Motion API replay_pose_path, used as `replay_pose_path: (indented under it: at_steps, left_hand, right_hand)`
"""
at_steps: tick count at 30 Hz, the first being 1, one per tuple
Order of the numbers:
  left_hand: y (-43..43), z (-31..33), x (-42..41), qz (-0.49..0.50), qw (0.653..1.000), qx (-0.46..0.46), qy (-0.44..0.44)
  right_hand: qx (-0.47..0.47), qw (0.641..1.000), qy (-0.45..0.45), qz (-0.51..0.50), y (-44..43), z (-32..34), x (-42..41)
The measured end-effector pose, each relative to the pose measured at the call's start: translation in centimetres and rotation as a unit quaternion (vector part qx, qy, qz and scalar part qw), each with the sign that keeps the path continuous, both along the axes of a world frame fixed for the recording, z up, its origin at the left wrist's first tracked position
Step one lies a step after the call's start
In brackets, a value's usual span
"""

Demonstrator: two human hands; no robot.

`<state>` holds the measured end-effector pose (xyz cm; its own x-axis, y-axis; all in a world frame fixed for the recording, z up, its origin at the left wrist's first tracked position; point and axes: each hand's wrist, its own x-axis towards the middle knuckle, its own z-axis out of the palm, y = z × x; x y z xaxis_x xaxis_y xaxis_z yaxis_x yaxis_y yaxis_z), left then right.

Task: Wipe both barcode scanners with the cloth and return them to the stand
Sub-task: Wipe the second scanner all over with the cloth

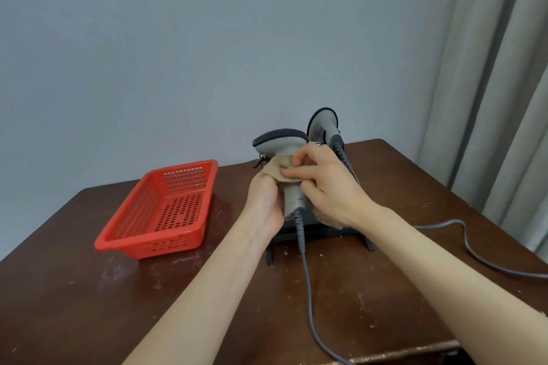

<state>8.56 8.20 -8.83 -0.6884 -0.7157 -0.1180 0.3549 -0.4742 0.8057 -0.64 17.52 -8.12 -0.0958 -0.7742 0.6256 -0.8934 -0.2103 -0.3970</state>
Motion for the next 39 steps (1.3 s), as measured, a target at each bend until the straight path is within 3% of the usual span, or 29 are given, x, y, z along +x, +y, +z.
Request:
replay_pose_path:
  at_steps: [4, 8, 12, 18, 20, 23, 27, 34, 39]
  left_hand:
    - [0.2, -0.5, 0.1, -0.011, 0.999, 0.036, 0.015]
    - [0.8, -0.5, -0.5, 0.017, 0.999, -0.011, 0.027]
    - [1.0, 0.1, -0.3, 0.023, 0.999, -0.012, 0.034]
    - [0.2, 0.2, 0.9, 0.020, 0.999, 0.031, 0.017]
    - [0.3, -0.1, 0.9, 0.019, 0.999, 0.025, 0.030]
    - [0.7, 0.0, 0.8, 0.015, 0.999, 0.014, 0.033]
    - [1.4, 0.4, 1.0, -0.049, 0.997, -0.050, 0.028]
    - [2.1, 0.0, 0.5, -0.041, 0.985, -0.167, -0.023]
    - [1.7, -0.3, 1.2, -0.044, 0.980, -0.191, -0.020]
  right_hand:
    - [0.002, 1.000, 0.009, 0.025, 0.6, -0.4, -0.6]
    - [-0.079, 0.995, -0.050, -0.036, -1.3, 1.0, -1.9]
    - [-0.092, 0.988, -0.110, -0.048, -1.4, 1.4, -1.9]
    - [-0.069, 0.998, 0.001, 0.002, 0.5, -1.1, -0.7]
    - [-0.044, 0.999, 0.000, 0.008, 0.9, -0.8, -1.0]
    - [-0.028, 0.997, -0.052, -0.056, 0.7, 0.0, -1.9]
    - [-0.088, 0.972, -0.181, -0.120, 0.6, 1.7, -2.7]
    - [-0.050, 0.993, -0.056, -0.090, -1.2, 1.3, -2.6]
    - [0.025, 1.000, 0.001, 0.018, 0.3, -0.2, -1.8]
